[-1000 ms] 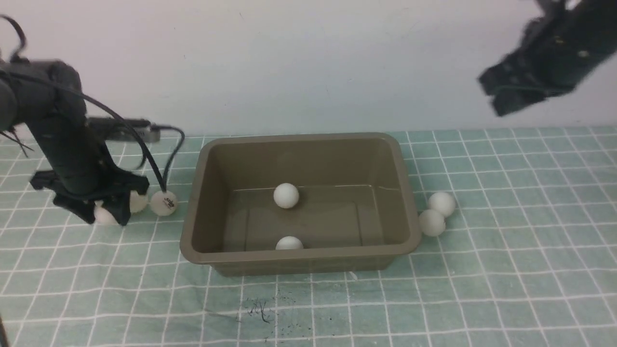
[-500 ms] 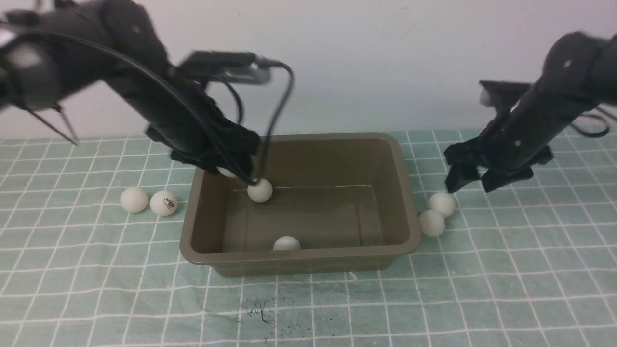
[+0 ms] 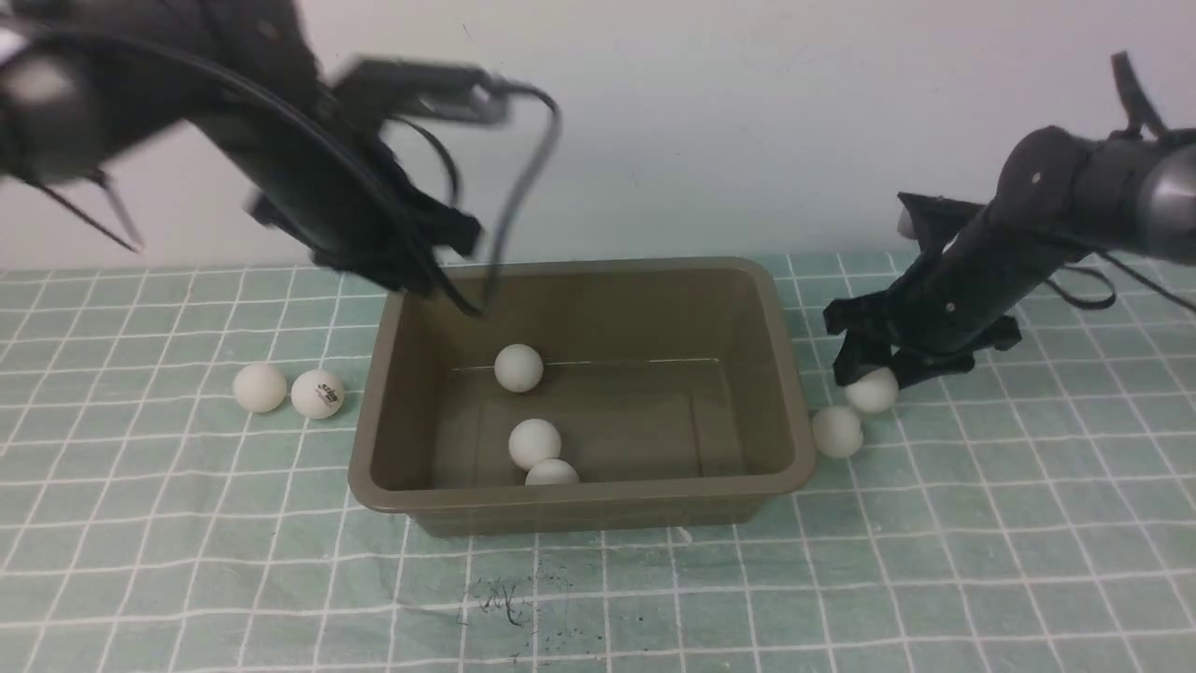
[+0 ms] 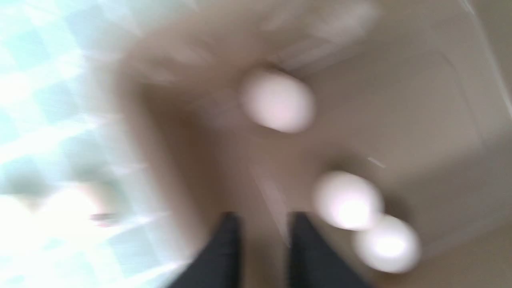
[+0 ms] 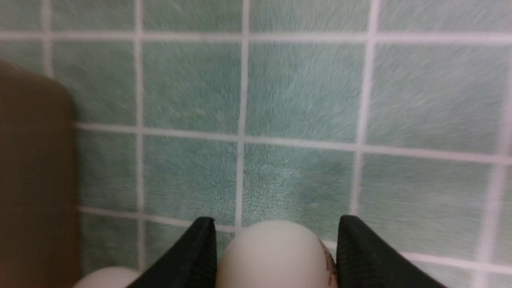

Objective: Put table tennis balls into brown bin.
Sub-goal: 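Reach for and grasp a ping pong ball on the table, then release the ping pong ball into the bin and lift the gripper away, then reach for and grasp a ping pong ball on the table beside the basket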

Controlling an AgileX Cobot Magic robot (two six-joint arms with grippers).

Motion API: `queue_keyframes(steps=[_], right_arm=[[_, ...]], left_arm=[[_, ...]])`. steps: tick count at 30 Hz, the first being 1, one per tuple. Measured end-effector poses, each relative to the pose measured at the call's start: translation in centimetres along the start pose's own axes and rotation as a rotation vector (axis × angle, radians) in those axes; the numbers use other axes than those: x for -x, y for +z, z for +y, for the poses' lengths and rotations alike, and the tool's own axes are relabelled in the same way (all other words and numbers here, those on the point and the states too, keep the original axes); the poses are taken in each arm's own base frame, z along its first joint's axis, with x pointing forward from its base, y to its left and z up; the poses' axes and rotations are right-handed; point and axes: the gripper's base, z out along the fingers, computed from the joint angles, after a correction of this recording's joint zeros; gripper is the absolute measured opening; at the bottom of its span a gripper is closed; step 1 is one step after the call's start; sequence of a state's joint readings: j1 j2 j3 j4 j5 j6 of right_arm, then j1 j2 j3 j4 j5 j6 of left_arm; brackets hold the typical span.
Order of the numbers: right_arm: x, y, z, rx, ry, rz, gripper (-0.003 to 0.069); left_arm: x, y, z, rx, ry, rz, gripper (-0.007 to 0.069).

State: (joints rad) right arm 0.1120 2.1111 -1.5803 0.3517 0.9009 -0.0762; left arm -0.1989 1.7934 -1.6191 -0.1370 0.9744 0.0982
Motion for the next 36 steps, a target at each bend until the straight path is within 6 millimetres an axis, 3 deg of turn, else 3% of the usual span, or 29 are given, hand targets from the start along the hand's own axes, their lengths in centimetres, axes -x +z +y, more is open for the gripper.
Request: queue_keyframes(steps=[3,4,8,11,13,16,17,18,19,21,22,25,26,28,30,31,32,33,34,36], right_arm=[[1.1,-3.7,0.6,0.016,-0.014,-0.05,0.0352],[1.6,-5.9,1.3,0.027,-0.027,-0.093,0.0352],[1.7,-11.8,5.0,0.111,-0.087,-0.206,0.0352],[1.0,-12.1,8.4,0.154,-0.181,-0.224,0.0352],[0.3,-10.9,10.9,0.18,-0.262,-0.209,0.0352],[-0.6,-8.3,13.3,0.197,-0.35,-0.171,0.0367],[-0.7,-8.3,13.5,0.198,-0.354,-0.17,0.0367],[-1.1,-7.3,14.2,0.201,-0.375,-0.152,0.0437],[-1.1,-7.2,14.2,0.202,-0.378,-0.15,0.0447],[-1.3,-7.2,14.4,0.203,-0.388,-0.142,0.0568],[-1.4,-7.5,14.4,0.197,-0.398,-0.135,0.0608],[-1.6,-9.3,14.1,0.167,-0.419,-0.125,0.0653],[-1.7,-11.4,13.7,0.13,-0.433,-0.148,0.0639],[-1.8,-13.5,13.1,0.08,-0.444,-0.179,0.0602],[-1.9,-16.6,11.8,0.008,-0.448,-0.22,0.0526],[-1.8,-16.9,11.4,-0.002,-0.445,-0.223,0.0496],[-1.9,-18.3,10.5,-0.04,-0.44,-0.233,0.0441],[-2.2,-20.2,8.5,-0.101,-0.413,-0.222,0.0332],[-2.1,-20.2,8.2,-0.106,-0.408,-0.222,0.032],[-2.2,-20.0,4.6,-0.14,-0.29,-0.165,0.0151]], left_arm=[[-0.4,-2.4,3.9,0.064,-0.079,-0.014,0.0007],[-0.7,-2.9,5.3,0.084,-0.111,-0.006,0.0001],[-2.5,-2.2,10.2,0.133,-0.233,0.077,-0.0005],[-3.3,0.0,12.2,0.102,-0.307,0.131,0.0001],[-3.5,2.0,12.7,0.07,-0.311,0.148,0.0034],[-3.4,5.3,13.3,0.03,-0.305,0.131,0.0152],[-3.4,5.5,13.4,0.031,-0.303,0.128,0.0162],[-3.3,6.7,13.7,0.029,-0.312,0.099,0.025],[-3.3,7.2,13.8,0.03,-0.313,0.098,0.0285],[-3.3,8.4,14.2,0.041,-0.313,0.083,0.0399],[-3.5,9.2,14.5,0.047,-0.314,0.089,0.0466],[-3.9,10.7,14.9,0.053,-0.322,0.104,0.0546],[-4.2,11.6,15.0,0.054,-0.33,0.114,0.0561],[-4.6,12.6,15.2,0.053,-0.335,0.13,0.0561],[-5.2,13.8,15.4,0.049,-0.343,0.157,0.0523],[-5.2,13.9,15.4,0.048,-0.343,0.16,0.0516],[-5.5,14.4,15.5,0.046,-0.347,0.174,0.0468],[-5.7,14.6,15.5,0.048,-0.34,0.191,0.0337],[-5.6,14.6,15.5,0.048,-0.34,0.191,0.0337],[-4.8,13.4,15.5,0.04,-0.326,0.201,0.0349]])
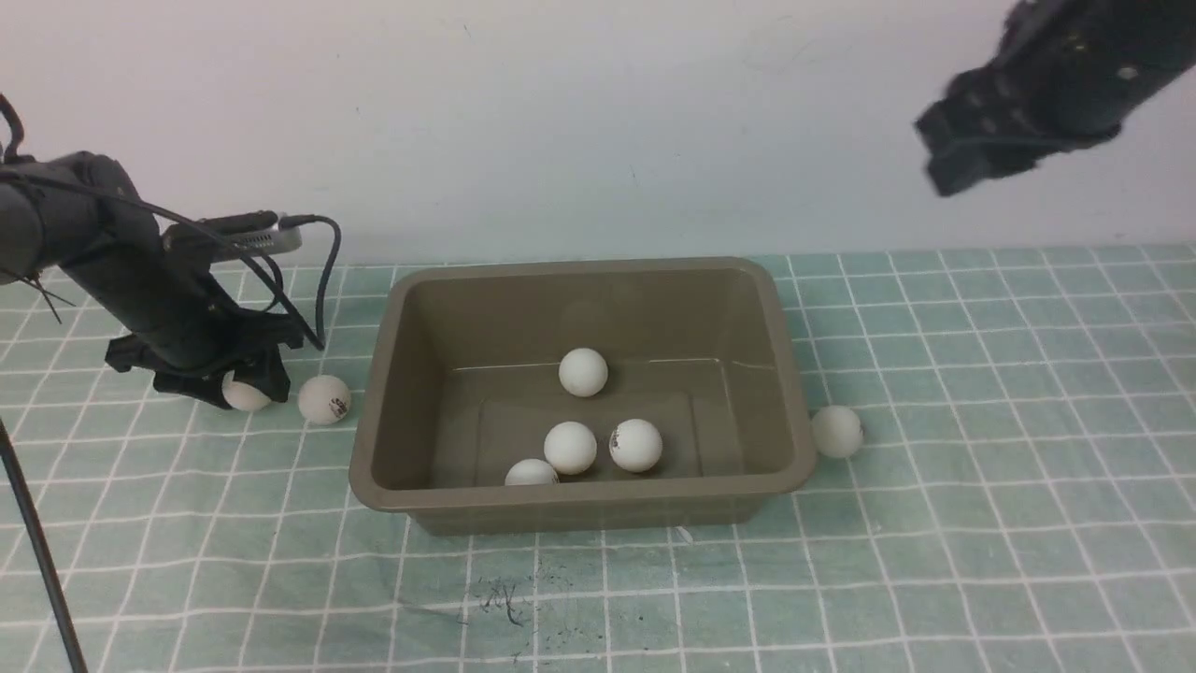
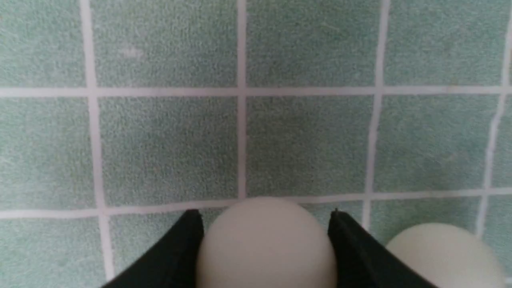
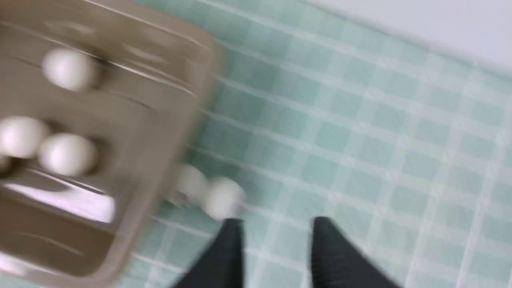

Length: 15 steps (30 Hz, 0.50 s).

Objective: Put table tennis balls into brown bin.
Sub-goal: 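Reach for and grasp a ping pong ball on the table beside the basket, then drop the ball into the bin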

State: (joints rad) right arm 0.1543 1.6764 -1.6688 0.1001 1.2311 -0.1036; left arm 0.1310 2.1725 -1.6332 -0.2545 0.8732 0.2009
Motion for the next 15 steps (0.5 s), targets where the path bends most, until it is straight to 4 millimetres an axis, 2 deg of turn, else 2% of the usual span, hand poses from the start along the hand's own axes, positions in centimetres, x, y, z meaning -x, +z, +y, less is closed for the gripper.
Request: queue_keyframes(steps=[1,2,4,6,8,10,11,12,13,14,15], right_arm=[[-0.6,1.0,-0.9,0.013,0.056,0.036,0.01],[-0.9,1.4,-1.2,0.021,0.074,0.05,0.0091],[-2.4,3.8,-1.9,0.062,0.135,0.132,0.0027],[-4.1,7.0,-1.6,0.117,0.151,0.203,0.001],[-4.8,9.1,-1.1,0.145,0.138,0.212,0.0027],[-5.2,11.1,-0.3,0.16,0.115,0.203,0.0084],[-5.2,11.4,-0.2,0.161,0.112,0.201,0.0108],[-5.1,13.0,0.4,0.164,0.101,0.187,0.0195],[-5.0,13.5,0.5,0.163,0.099,0.175,0.0227],[-5.0,14.6,0.8,0.163,0.1,0.169,0.0293],[-5.0,14.8,0.9,0.164,0.1,0.168,0.0304]], left_arm=[[0.5,-1.1,-0.2,-0.004,0.008,-0.013,0.0349],[0.6,-1.3,-0.3,-0.003,0.009,-0.021,0.0349],[1.5,-3.9,-0.9,-0.023,0.016,-0.061,0.0349],[2.5,-7.8,-2.7,-0.071,0.044,-0.13,0.0349],[2.6,-10.4,-5.1,-0.131,0.108,-0.162,0.0349],[2.3,-11.2,-7.6,-0.183,0.174,-0.161,0.0349],[2.1,-11.3,-8.5,-0.198,0.198,-0.159,0.0349],[1.8,-11.1,-10.3,-0.216,0.245,-0.145,0.0349],[1.6,-10.8,-11.1,-0.223,0.266,-0.135,0.0349],[1.2,-10.0,-12.6,-0.231,0.305,-0.109,0.0349],[1.1,-9.9,-13.0,-0.232,0.316,-0.104,0.0349]])
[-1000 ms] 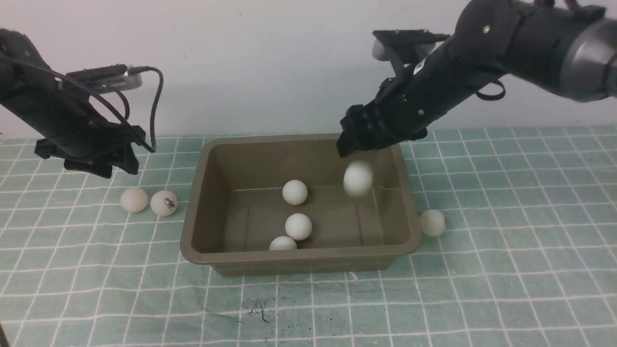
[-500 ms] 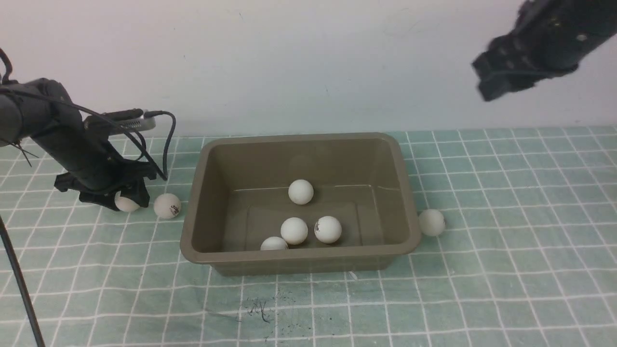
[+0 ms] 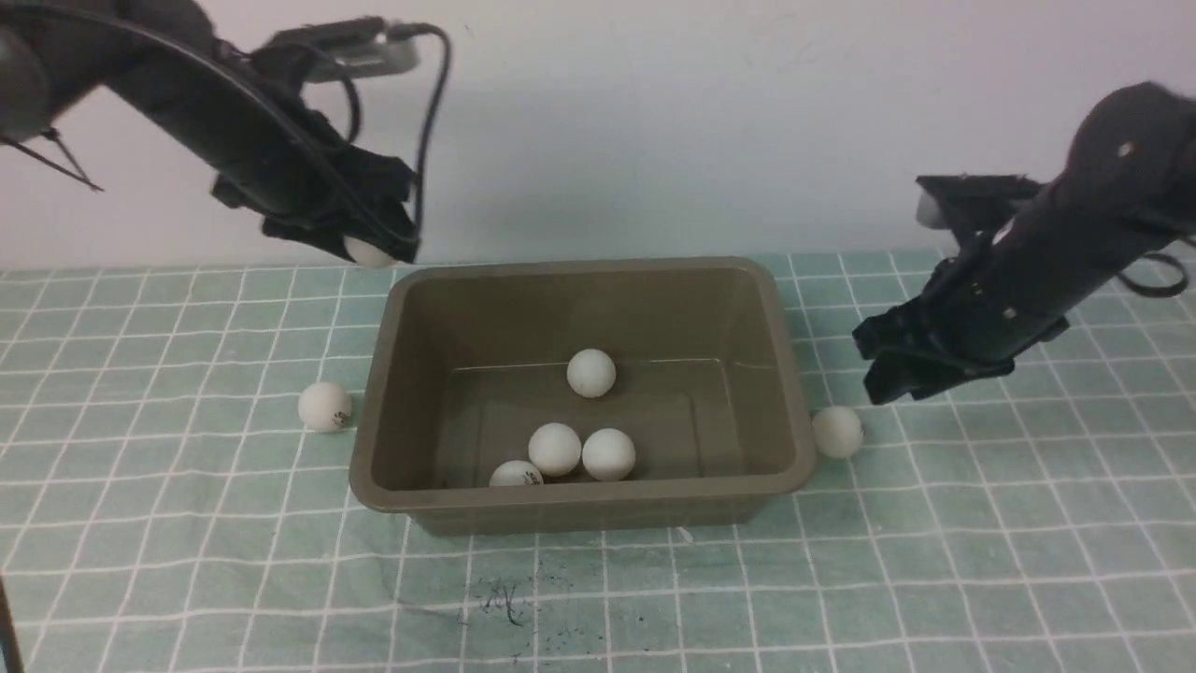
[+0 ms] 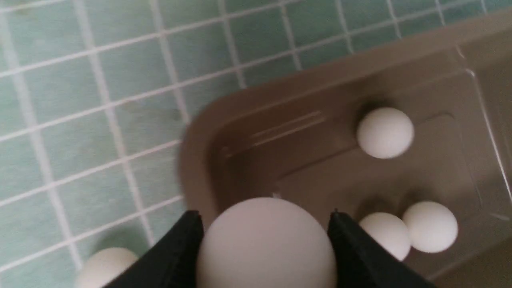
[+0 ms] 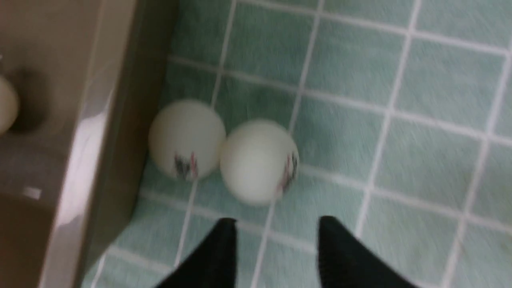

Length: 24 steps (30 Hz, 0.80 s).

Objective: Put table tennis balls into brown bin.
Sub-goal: 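Drop the ball into the bin, then reach for and grasp a ping pong ball on the table, then release the ping pong ball into the bin and lift the gripper away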

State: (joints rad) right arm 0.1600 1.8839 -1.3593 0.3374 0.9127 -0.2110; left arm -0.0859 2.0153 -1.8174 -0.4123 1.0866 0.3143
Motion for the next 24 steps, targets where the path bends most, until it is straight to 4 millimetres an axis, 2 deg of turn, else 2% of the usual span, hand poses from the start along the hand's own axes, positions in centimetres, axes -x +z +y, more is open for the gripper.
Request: queue_keyframes(steps=[1,2,3,4,7,8,10,11,12,13,15,16,17,20,21,24], right_arm=[[0.1,0.9,0.0,0.001,0.004,0.0,0.0359],[0.1,2.4,-0.1,0.001,0.013,0.008,0.045],[0.1,2.6,-0.1,0.002,0.014,0.012,0.0459],[0.0,3.7,-0.3,0.004,0.024,0.021,0.0517],[-0.2,5.6,-0.6,0.014,0.046,0.043,0.0573],[-0.3,6.1,-0.7,0.016,0.054,0.051,0.0568],[-0.3,6.6,-0.7,0.018,0.059,0.059,0.0484],[-0.2,6.5,-0.7,0.019,0.056,0.059,0.042],[-0.1,6.3,-0.6,0.018,0.051,0.06,0.0341],[0.3,5.8,-0.7,0.013,0.039,0.055,0.0347],[0.9,4.2,-0.9,0.01,0.039,0.047,0.0365],[1.3,3.1,-1.1,0.007,0.049,0.037,0.0365],[1.9,0.9,-1.2,0.007,0.055,0.008,0.0365],[3.0,-4.0,-0.7,0.028,0.051,-0.085,0.0365],[3.3,-6.1,0.0,0.052,0.031,-0.137,0.0365],[3.8,-9.0,2.5,0.147,-0.036,-0.247,0.0365]], left_arm=[[0.0,0.7,-0.7,-0.004,0.02,0.016,0.0349],[-0.2,2.6,-2.2,-0.004,0.061,0.053,0.0363],[-0.2,2.6,-2.2,-0.004,0.061,0.053,0.0363],[-0.3,4.0,-2.8,0.003,0.075,0.077,0.0403],[-0.6,5.5,-3.7,0.018,0.083,0.104,0.0522],[-0.6,5.9,-3.8,0.026,0.077,0.11,0.0564],[-0.4,5.5,-4.0,0.036,0.054,0.111,0.0563],[-0.3,5.1,-4.0,0.041,0.045,0.111,0.0534],[0.0,4.5,-3.9,0.05,0.039,0.105,0.0471],[0.5,3.1,-3.8,0.073,0.043,0.091,0.0358],[0.8,1.0,-3.2,0.112,0.049,0.074,0.0181],[0.9,-0.2,-2.5,0.147,0.05,0.066,0.0118],[0.9,-2.2,-1.3,0.199,0.043,0.053,0.0051],[0.5,-4.2,1.5,0.255,-0.005,0.055,0.0006],[0.3,-4.3,2.6,0.266,-0.027,0.061,0.0001],[-0.2,-3.5,5.2,0.261,-0.071,0.089,0.0014]])
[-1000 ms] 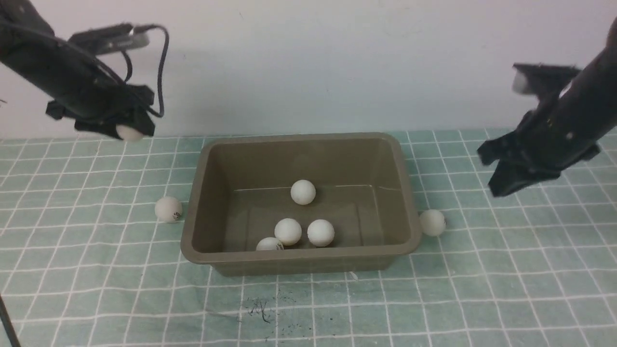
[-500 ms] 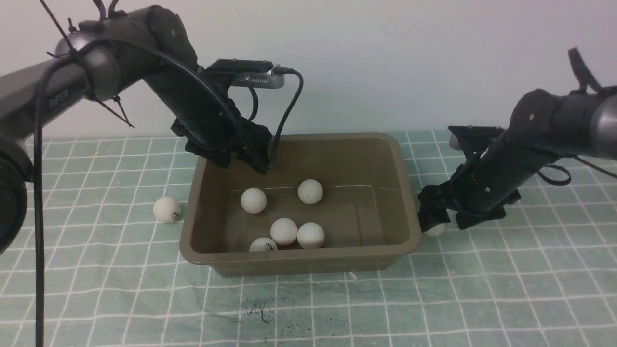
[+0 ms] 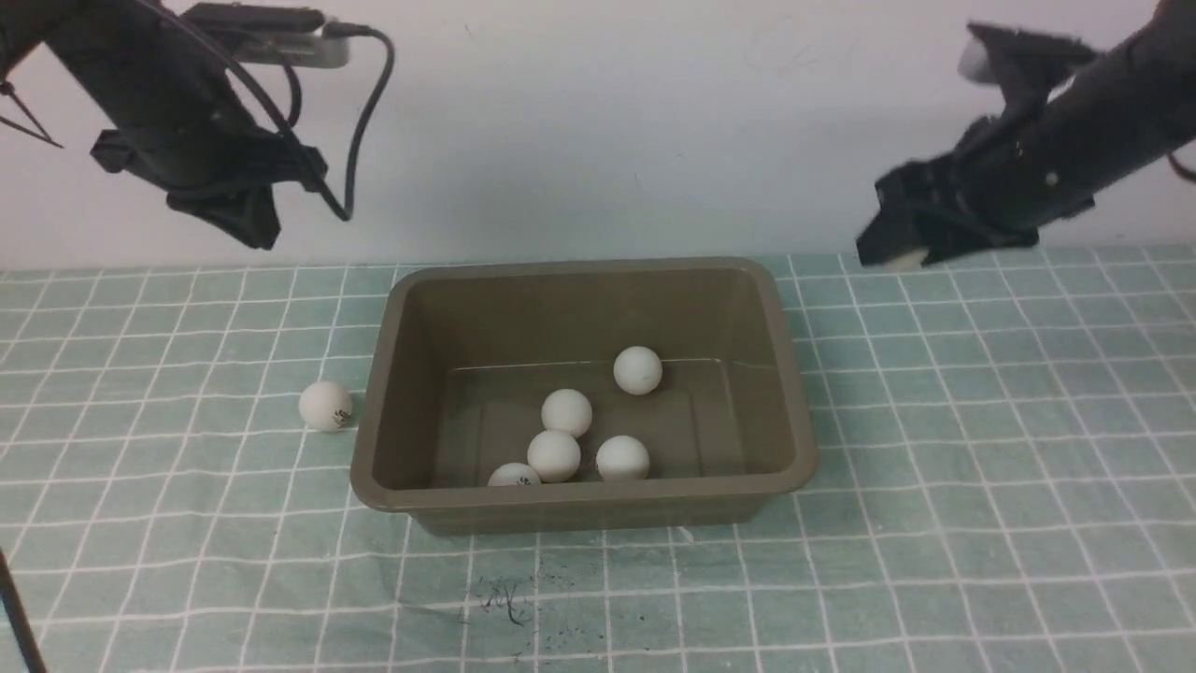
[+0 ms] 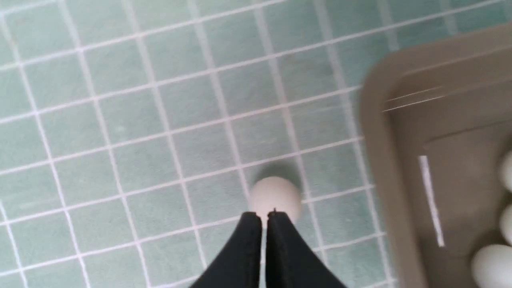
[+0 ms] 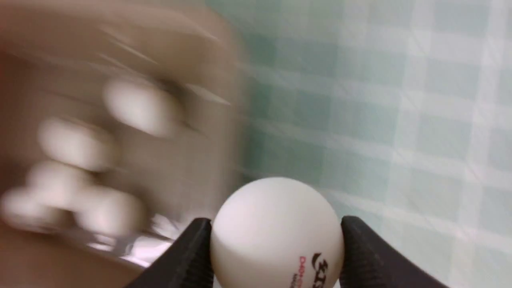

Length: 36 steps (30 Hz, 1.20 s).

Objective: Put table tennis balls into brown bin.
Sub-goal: 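Release the ping pong ball into the bin and lift the gripper away, then reach for and grasp a ping pong ball on the table beside the basket, then drop the ball into the bin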

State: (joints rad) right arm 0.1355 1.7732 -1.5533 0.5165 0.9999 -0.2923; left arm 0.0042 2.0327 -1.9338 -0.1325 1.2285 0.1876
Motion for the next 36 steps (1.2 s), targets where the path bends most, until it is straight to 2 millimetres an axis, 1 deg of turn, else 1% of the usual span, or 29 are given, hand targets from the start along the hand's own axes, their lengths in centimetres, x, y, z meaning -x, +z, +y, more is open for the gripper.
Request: queue_keyframes(steps=[1,2,4,5,6,7,8,10,12,13,14,15,16,17,18,19,20,21,22,23,24,25,26,27,29,31,32,33,36], right_arm=[[0.3,-0.2,1.1,0.04,-0.02,-0.027,0.0365],[0.4,0.0,2.4,0.077,-0.065,-0.052,0.0365],[0.4,0.9,4.3,0.126,-0.116,-0.071,0.0365],[0.3,1.2,4.9,0.138,-0.13,-0.068,0.0365],[0.1,2.2,5.8,0.156,-0.152,-0.061,0.038],[0.0,2.9,6.3,0.164,-0.16,-0.058,0.0401],[-0.2,3.6,6.8,0.173,-0.166,-0.05,0.0432],[-0.4,4.6,7.2,0.18,-0.168,-0.033,0.0561],[-0.4,4.6,7.0,0.179,-0.16,-0.032,0.0629],[-0.3,4.1,6.6,0.175,-0.149,-0.036,0.0662],[-0.3,3.9,6.6,0.175,-0.148,-0.035,0.0665],[-0.1,2.8,5.8,0.169,-0.126,-0.038,0.0678],[0.0,2.5,5.4,0.164,-0.121,-0.039,0.0678],[0.2,1.2,4.5,0.147,-0.107,-0.041,0.0661],[0.2,0.0,3.5,0.121,-0.099,-0.033,0.0627],[0.0,-1.1,2.0,0.08,-0.092,-0.013,0.0576],[-0.3,-2.1,0.6,0.035,-0.079,0.011,0.0511],[-0.6,-2.8,-0.8,-0.001,-0.051,0.026,0.0436],[-1.1,-3.0,-1.7,-0.022,-0.024,0.05,0.0372],[-1.6,-3.2,-3.2,-0.055,0.013,0.076,0.0307],[-2.1,-3.2,-4.0,-0.07,0.047,0.096,0.0243],[-3.5,-2.7,-5.6,-0.098,0.11,0.143,0.0155],[-4.6,-2.1,-6.3,-0.109,0.146,0.178,0.0096],[-5.4,-1.5,-6.7,-0.113,0.166,0.202,0.0052],[-6.8,0.1,-7.0,-0.118,0.178,0.232,0.0014],[-7.9,2.1,-6.6,-0.112,0.157,0.247,0.0018],[-8.1,3.1,-6.3,-0.105,0.141,0.245,0.0036],[-8.1,3.6,-6.0,-0.1,0.129,0.24,0.0051],[-8.1,6.1,-4.9,-0.08,0.086,0.211,0.0139]], left_arm=[[-0.1,0.8,0.4,-0.015,-0.011,0.016,0.0029],[-0.2,2.0,0.7,-0.032,-0.025,0.041,0.0061],[-0.4,4.2,0.8,-0.063,-0.037,0.086,0.0132],[-0.4,4.7,0.9,-0.067,-0.039,0.096,0.0153],[-0.6,6.7,0.9,-0.083,-0.044,0.136,0.0246],[-0.8,7.9,0.9,-0.091,-0.049,0.161,0.0312],[-0.9,8.9,1.0,-0.096,-0.053,0.179,0.0369],[-1.4,11.4,1.2,-0.103,-0.068,0.23,0.0527],[-1.8,12.8,1.4,-0.103,-0.071,0.262,0.0608],[-2.0,13.7,1.5,-0.1,-0.072,0.282,0.0643],[-2.1,13.8,1.5,-0.1,-0.072,0.285,0.0649],[-2.4,14.7,1.7,-0.096,-0.072,0.306,0.0643],[-2.3,14.7,1.7,-0.094,-0.073,0.306,0.0638],[-2.3,14.7,1.7,-0.09,-0.077,0.303,0.0575],[-2.3,14.6,1.8,-0.079,-0.077,0.302,0.0493],[-2.2,14.3,1.9,-0.064,-0.078,0.299,0.0383],[-2.0,13.8,1.9,-0.046,-0.076,0.289,0.0313],[-1.7,13.0,2.0,-0.031,-0.074,0.269,0.0328],[-1.3,12.0,1.9,-0.025,-0.074,0.244,0.0343],[-0.8,10.4,1.8,-0.022,-0.075,0.206,0.0346],[-0.4,9.0,1.6,-0.024,-0.076,0.17,0.0345],[0.1,7.0,1.3,-0.035,-0.078,0.121,0.0346],[0.4,5.4,0.8,-0.049,-0.077,0.081,0.0346],[0.7,3.4,0.2,-0.072,-0.07,0.033,0.0346],[1.1,0.0,-1.5,-0.121,-0.042,-0.047,0.0346],[1.1,-2.2,-3.3,-0.159,0.002,-0.093,0.0346],[1.1,-2.5,-3.8,-0.167,0.011,-0.099,0.0346],[1.1,-2.6,-4.5,-0.181,0.024,-0.1,0.0346],[1.1,-2.0,-6.4,-0.203,0.068,-0.082,0.0345]])
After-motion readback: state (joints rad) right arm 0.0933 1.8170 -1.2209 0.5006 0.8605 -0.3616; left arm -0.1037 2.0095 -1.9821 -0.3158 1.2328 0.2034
